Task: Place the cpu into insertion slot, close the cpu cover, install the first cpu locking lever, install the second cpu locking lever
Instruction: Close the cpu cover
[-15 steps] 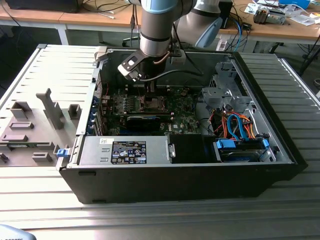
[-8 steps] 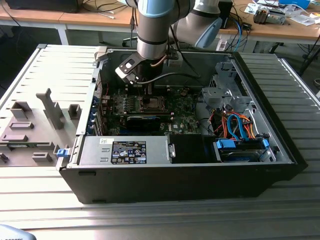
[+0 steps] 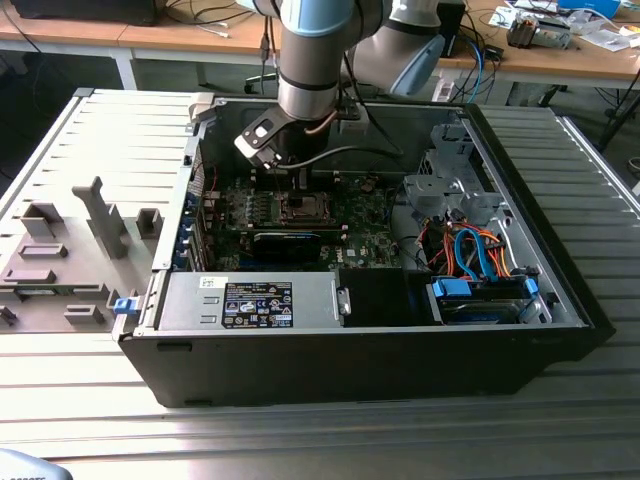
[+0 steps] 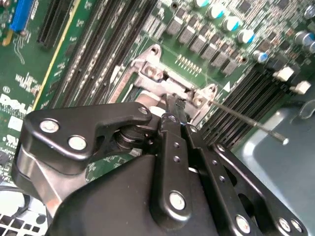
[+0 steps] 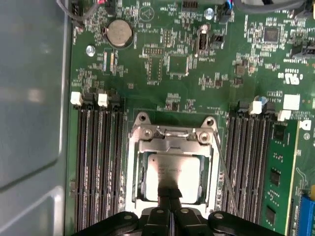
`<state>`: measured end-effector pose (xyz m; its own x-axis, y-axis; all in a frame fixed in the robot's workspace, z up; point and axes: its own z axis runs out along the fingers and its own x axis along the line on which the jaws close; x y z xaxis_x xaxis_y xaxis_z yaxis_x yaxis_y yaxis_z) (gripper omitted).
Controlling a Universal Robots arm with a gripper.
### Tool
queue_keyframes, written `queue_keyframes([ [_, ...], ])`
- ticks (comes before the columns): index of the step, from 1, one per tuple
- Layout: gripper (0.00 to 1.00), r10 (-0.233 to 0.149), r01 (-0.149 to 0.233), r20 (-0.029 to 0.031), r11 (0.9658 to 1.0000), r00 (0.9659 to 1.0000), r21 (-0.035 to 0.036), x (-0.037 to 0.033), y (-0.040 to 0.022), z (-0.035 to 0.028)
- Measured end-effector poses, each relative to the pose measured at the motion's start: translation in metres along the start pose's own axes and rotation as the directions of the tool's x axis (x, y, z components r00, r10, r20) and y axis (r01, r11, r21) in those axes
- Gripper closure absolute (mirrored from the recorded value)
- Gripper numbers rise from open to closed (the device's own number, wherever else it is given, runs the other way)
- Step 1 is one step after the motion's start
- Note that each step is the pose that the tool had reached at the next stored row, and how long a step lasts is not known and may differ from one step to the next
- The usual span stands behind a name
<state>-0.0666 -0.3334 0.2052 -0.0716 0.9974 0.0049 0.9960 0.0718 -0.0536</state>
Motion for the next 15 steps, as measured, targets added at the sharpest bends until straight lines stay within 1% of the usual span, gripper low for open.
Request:
queue_keyframes([
  [2,0.89,0.0,0.0,-0.0004,1.0,1.0,0.0017,-0.0004,0.0053,-0.001],
  [3,0.89,0.0,0.0,0.0,1.0,1.0,0.0035,-0.0007,0.0081,-0.0029],
  [4,0.89,0.0,0.0,-0.0001,1.0,1.0,0.0043,-0.0007,0.0095,-0.0047],
  [5,0.89,0.0,0.0,0.0,1.0,1.0,0.0048,-0.0008,0.0101,-0.0072],
  [6,0.89,0.0,0.0,0.0,1.0,1.0,0.0051,-0.0008,0.0104,-0.0119],
  [10,0.89,0.0,0.0,0.0,1.0,1.0,0.0051,-0.0008,0.0101,-0.0211],
  [11,0.89,0.0,0.0,0.0,1.0,1.0,0.0051,-0.0008,0.01,-0.0227],
  [15,0.89,0.0,0.0,-0.0003,1.0,1.0,0.0048,-0.0007,0.01,-0.0243],
])
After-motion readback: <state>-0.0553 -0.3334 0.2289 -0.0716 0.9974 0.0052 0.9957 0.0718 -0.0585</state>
